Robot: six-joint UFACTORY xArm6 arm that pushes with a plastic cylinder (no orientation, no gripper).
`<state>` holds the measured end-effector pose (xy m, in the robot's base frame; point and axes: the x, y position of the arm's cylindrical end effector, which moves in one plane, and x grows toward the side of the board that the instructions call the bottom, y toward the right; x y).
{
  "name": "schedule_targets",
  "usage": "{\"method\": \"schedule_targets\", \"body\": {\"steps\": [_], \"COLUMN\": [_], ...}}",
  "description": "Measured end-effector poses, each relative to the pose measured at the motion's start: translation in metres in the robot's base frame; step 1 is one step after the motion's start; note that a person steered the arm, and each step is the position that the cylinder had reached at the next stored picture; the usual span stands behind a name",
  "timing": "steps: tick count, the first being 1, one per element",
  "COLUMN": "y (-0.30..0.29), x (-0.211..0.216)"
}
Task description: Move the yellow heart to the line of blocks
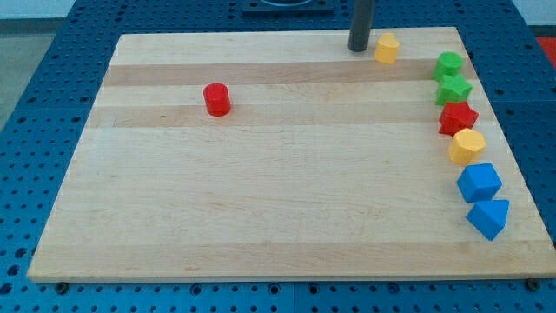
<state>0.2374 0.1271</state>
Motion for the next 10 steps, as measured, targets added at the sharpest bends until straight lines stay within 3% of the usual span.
{"method": "schedule_targets", "body": {"steps": [5, 8, 10], "y": [0.082, 0.026, 0.026], "x": [0.006, 0.025, 0.048]}}
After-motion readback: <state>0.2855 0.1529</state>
